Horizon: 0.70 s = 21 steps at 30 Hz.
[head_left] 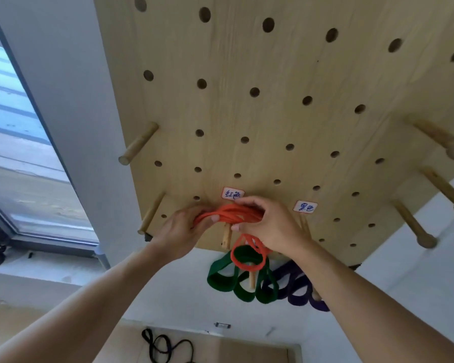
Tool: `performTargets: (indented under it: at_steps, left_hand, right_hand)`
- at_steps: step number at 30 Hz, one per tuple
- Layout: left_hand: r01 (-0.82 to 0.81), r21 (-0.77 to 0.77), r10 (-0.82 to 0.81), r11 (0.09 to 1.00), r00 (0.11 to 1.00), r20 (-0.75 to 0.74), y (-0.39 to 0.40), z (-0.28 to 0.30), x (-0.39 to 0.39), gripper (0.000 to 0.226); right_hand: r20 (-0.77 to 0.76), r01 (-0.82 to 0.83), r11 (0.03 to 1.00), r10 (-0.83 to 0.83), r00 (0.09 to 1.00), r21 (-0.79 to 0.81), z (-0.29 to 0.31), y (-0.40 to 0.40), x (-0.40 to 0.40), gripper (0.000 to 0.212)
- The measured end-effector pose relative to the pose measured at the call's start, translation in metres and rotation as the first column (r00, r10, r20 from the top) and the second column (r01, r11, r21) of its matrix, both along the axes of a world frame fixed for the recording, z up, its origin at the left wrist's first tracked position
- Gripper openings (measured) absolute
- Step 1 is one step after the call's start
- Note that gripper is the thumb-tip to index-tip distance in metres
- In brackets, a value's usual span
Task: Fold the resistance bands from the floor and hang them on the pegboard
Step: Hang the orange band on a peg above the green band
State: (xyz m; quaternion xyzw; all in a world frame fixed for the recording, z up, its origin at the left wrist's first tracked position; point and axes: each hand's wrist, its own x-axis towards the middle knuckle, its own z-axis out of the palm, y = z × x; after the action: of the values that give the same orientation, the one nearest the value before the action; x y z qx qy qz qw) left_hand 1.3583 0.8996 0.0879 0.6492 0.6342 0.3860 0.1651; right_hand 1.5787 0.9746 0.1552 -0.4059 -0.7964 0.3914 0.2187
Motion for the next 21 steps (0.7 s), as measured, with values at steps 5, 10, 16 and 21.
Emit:
performTargets:
  at_steps: [5,10,16,21]
  left_hand:
    - [0.045,-0.019,-0.048,0.999,0.985,-0.164,0.0,-0.001,-0.012,0.041]
    - [0.032,0.028,-0.021,0.999,0.945,-0.326,-0.002,0.002,-0.019,0.05]
    - [-0.03,0.1,0.058,0.995,0.956,-0.289,-0.006,0.001,-0.02,0.044]
    - [-0.041,-0.064,0.032,0.997,0.989,-0.145,-0.012,-0.007,-0.014,0.038]
  right_hand:
    - [0.046,-0.004,0.997,0.001,0.999,0.071,-0.003,-0.003,-0.002,0.055]
    - [-0.008,0.002,0.994,-0.001,1.0,0.11,-0.005,-0.005,-0.005,0.044]
    - [-0.159,-0.014,0.997,0.025,0.987,0.075,-0.003,-0.003,-0.015,0.04]
    - [-0.106,0.009,0.99,0.006,0.994,0.138,-0.004,-0.007,-0.018,0.037]
